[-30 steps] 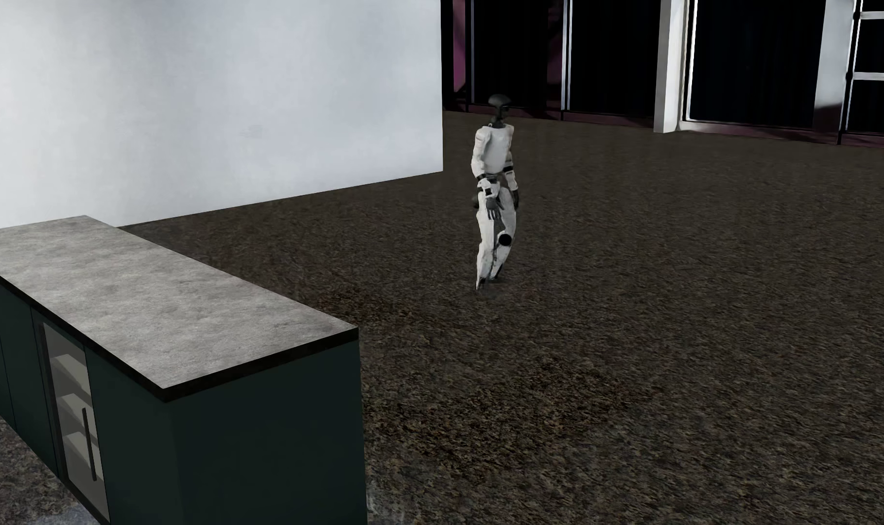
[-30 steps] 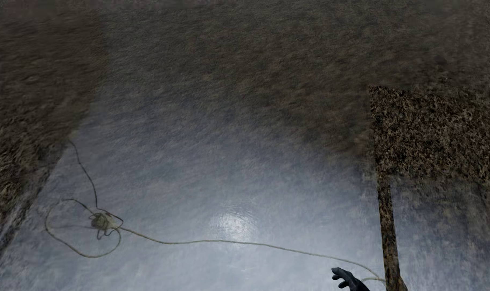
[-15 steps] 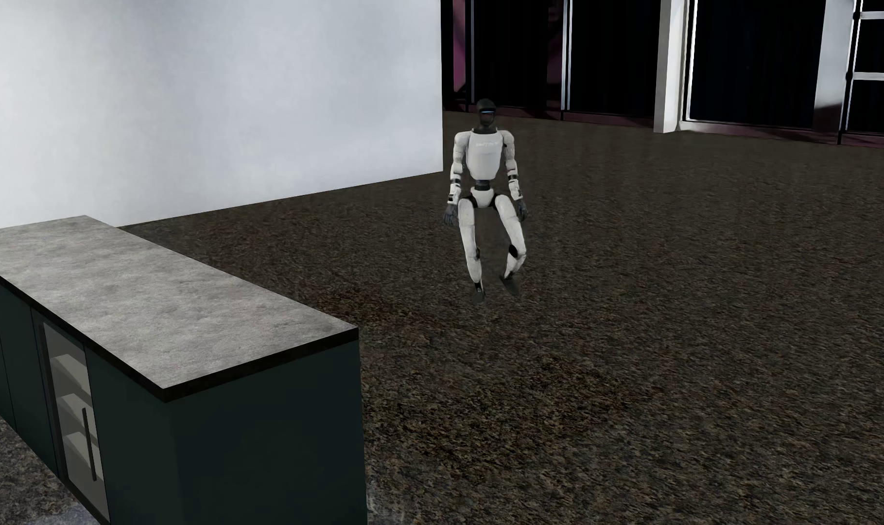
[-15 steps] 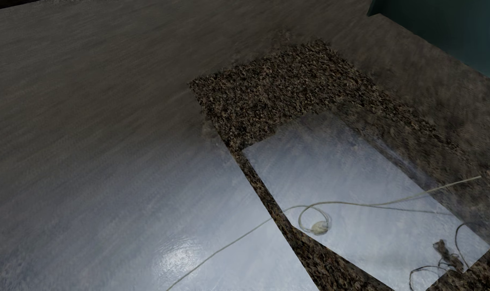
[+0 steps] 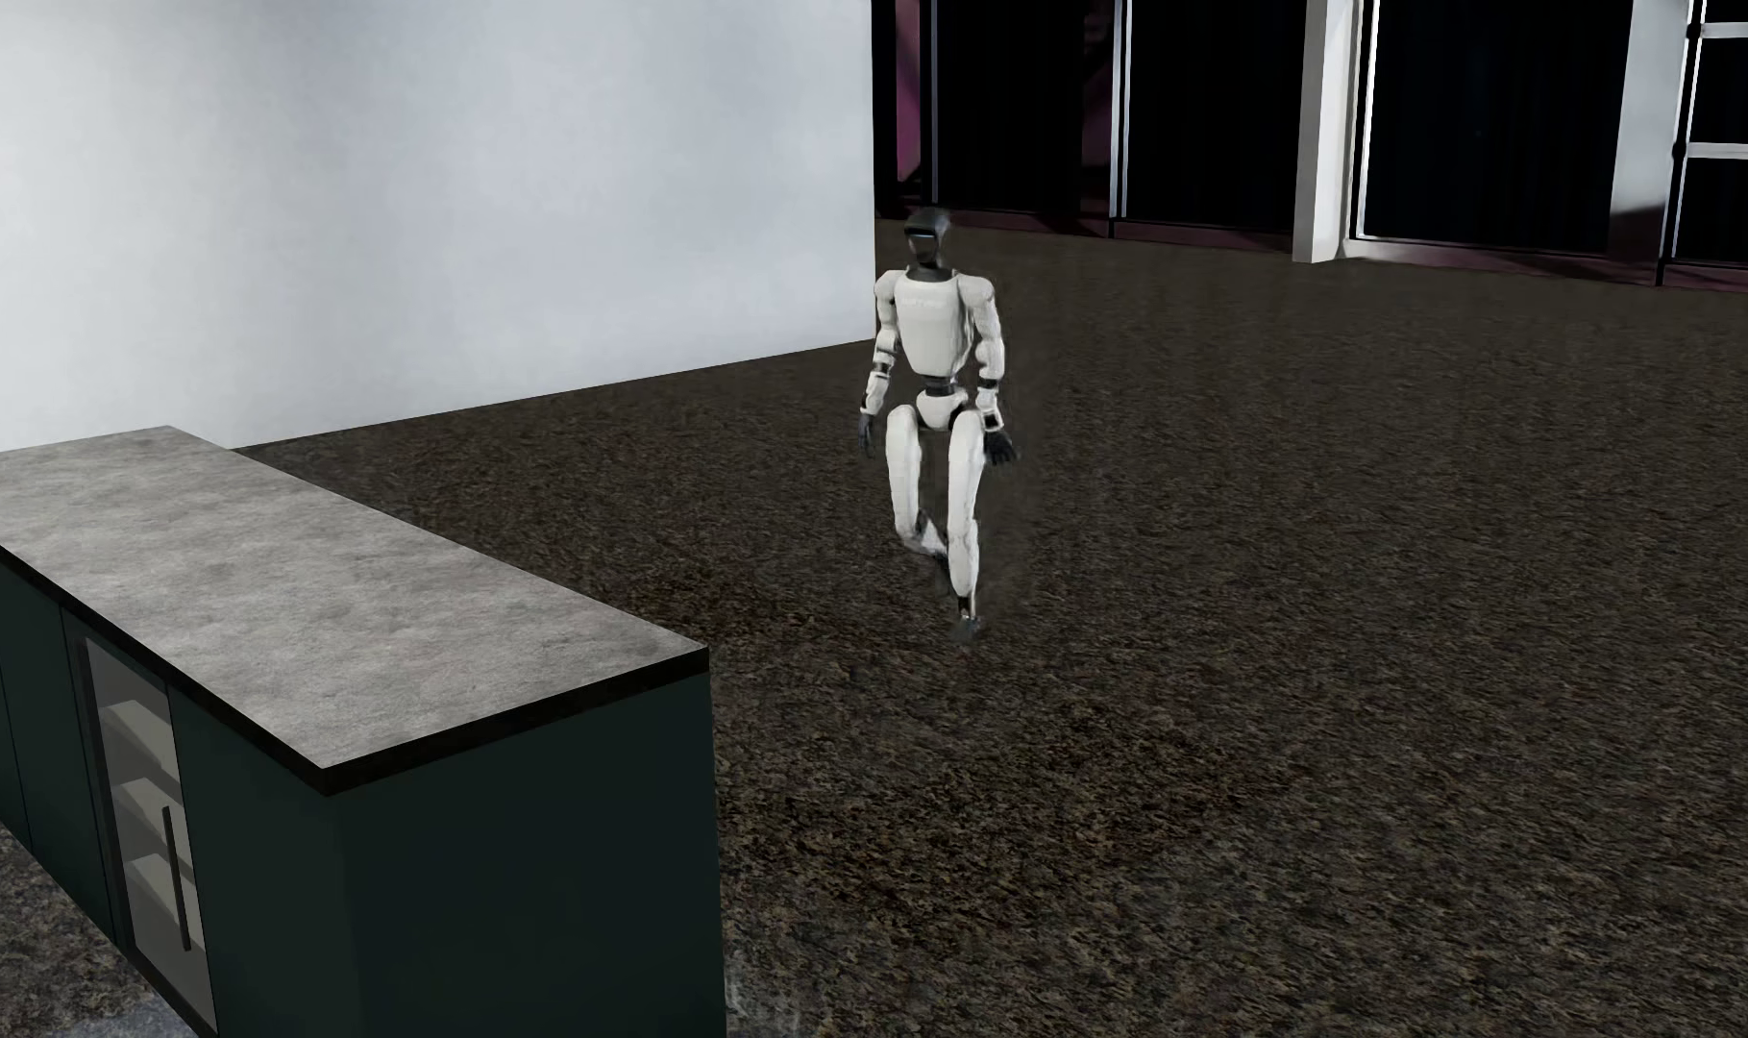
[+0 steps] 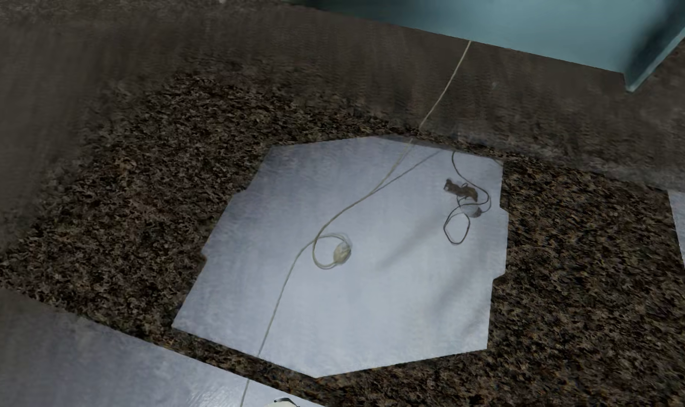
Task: Head to the counter
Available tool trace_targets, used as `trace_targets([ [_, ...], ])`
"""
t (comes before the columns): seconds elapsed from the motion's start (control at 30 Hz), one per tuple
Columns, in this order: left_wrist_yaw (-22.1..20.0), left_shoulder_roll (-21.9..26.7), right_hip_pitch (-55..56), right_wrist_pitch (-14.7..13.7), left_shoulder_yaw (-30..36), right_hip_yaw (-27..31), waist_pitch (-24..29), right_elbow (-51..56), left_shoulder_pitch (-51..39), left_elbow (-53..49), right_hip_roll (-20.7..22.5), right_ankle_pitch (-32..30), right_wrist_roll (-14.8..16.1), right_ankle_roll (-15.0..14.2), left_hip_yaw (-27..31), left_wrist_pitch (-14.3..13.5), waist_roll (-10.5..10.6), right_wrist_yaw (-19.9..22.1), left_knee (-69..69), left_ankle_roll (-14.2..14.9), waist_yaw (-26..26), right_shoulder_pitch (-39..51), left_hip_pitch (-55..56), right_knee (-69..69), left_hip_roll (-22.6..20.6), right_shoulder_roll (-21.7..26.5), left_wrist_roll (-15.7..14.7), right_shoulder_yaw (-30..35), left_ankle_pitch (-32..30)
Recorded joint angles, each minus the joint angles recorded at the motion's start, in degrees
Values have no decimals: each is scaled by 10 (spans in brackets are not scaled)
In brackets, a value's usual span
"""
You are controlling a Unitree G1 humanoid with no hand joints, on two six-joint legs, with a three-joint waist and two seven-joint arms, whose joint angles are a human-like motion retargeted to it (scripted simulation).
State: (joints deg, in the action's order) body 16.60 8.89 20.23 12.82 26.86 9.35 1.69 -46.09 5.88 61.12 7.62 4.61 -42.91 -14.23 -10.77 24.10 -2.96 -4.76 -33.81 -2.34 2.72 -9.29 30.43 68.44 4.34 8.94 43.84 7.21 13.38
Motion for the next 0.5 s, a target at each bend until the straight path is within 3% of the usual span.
trace_targets([
  [0.03,4,12,43,-7,24,2,1,15,-13,-10,-19,18,2,-3,-27,-13,-3,-18,3,3,-5,1,-36,56,9,8,21,2,20],
  [0.07,-45,22,87,-10,20,-19,1,41,-21,-35,-52,20,21,22,-50,-17,-5,-9,11,8,-12,-7,-73,84,13,5,23,-20,37],
  [0.13,-180,34,160,-37,-38,-66,-2,94,-26,-85,-101,37,74,72,-88,-42,-8,49,35,16,-30,-38,-142,56,7,-8,-25,-71,65],
  [0.17,-206,39,185,-47,-61,-80,-4,115,-36,-108,-104,53,95,73,-100,-52,-8,80,45,20,-38,-56,-174,6,0,-12,-51,-90,79],
  [0.2,-206,49,201,-55,-78,-92,-5,130,-49,-136,-103,67,105,72,-108,-58,-7,98,54,26,-46,-71,-204,-66,-5,-14,-74,-101,95],
  [0.23,-205,60,207,-53,-80,-113,-7,144,-67,-160,-106,68,107,84,-112,-62,-5,106,66,32,-53,-89,-234,-160,-10,-19,-79,-111,109],
  [0.27,-203,79,201,-47,-80,-132,-10,148,-90,-189,-105,51,112,99,-112,-65,-1,111,84,39,-60,-100,-263,-276,-15,-29,-77,-126,119],
  [0.3,-204,93,185,-36,-76,-137,-13,145,-115,-212,-98,25,118,84,-105,-66,4,113,102,48,-67,-110,-291,-407,-16,-44,-70,-144,125],
  [0.33,-207,103,161,-22,-68,-136,-16,133,-139,-231,-95,4,122,47,-95,-67,9,116,114,62,-74,-120,-315,-522,-15,-60,-62,-164,129],
  [0.37,-207,111,143,-4,-62,-159,-18,110,-159,-246,-100,-30,122,68,-85,-67,12,115,117,73,-79,-127,-339,-563,-11,-76,-58,-179,125],
  [0.4,-207,116,130,16,-59,-179,-19,77,-171,-258,-100,-80,116,132,-69,-69,16,110,105,89,-84,-132,-358,-537,1,-92,-58,-185,108],
  [0.43,-213,118,124,39,-64,-189,-17,33,-176,-268,-92,-60,107,181,-46,-67,21,97,71,103,-87,-131,-365,-492,22,-107,-65,-185,77],
  [0.5,-248,91,97,83,-110,-199,-9,-55,-149,-273,-78,25,61,183,10,-57,35,29,-76,117,-88,-113,-327,-422,55,-114,-106,-155,-68],
])
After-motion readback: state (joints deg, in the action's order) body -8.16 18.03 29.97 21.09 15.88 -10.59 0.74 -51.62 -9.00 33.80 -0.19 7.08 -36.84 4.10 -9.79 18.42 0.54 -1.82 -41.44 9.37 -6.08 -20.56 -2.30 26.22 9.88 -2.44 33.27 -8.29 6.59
